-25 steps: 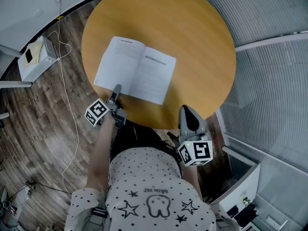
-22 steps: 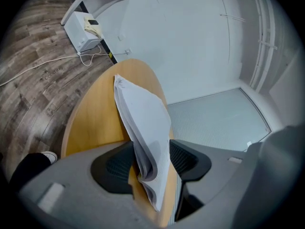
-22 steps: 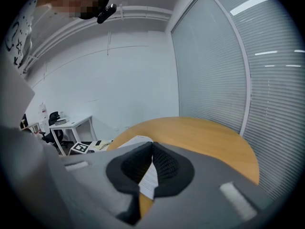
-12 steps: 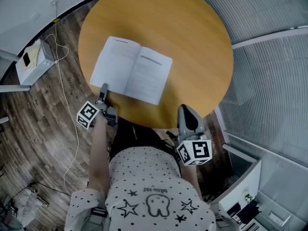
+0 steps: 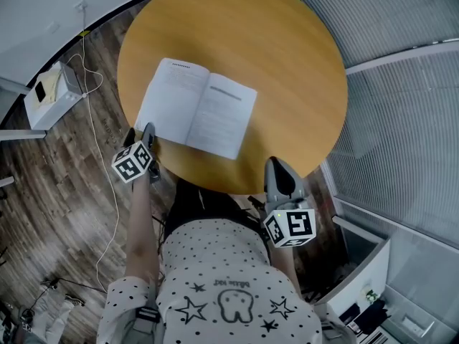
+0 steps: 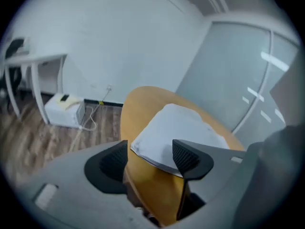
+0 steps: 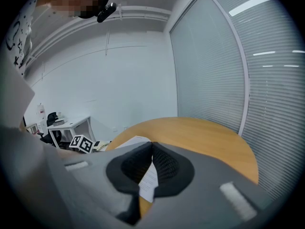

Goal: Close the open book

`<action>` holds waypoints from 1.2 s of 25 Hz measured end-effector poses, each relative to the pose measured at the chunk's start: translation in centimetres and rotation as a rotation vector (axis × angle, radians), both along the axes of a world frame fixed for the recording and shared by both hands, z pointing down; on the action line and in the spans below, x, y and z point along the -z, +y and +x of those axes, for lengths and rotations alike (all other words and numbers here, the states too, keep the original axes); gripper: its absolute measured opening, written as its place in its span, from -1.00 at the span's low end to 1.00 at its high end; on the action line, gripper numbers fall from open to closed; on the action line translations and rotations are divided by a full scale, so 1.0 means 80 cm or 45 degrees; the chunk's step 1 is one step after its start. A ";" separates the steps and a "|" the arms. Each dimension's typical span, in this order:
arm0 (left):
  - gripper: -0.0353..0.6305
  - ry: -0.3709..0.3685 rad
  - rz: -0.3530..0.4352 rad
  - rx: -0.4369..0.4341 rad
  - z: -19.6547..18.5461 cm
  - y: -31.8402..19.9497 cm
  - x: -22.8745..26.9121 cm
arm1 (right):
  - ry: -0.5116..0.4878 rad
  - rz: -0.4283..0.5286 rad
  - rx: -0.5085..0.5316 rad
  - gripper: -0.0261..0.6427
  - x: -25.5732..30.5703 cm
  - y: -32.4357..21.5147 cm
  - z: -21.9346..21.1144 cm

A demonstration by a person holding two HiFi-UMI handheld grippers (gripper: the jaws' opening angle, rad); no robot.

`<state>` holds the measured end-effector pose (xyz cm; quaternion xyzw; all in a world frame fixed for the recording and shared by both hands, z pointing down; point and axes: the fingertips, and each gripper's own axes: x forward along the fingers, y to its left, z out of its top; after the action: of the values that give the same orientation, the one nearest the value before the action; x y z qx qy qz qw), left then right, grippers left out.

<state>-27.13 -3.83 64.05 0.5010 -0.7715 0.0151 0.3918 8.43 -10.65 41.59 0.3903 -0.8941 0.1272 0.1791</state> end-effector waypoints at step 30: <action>-0.72 -0.190 -0.187 -0.238 -0.011 -0.011 -0.001 | -0.020 -0.012 -0.017 -0.91 0.003 -0.012 -0.009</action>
<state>-27.99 -4.68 64.11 0.5381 -0.7453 0.1453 0.3659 7.72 -11.63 41.34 0.3945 -0.8922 0.1355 0.1731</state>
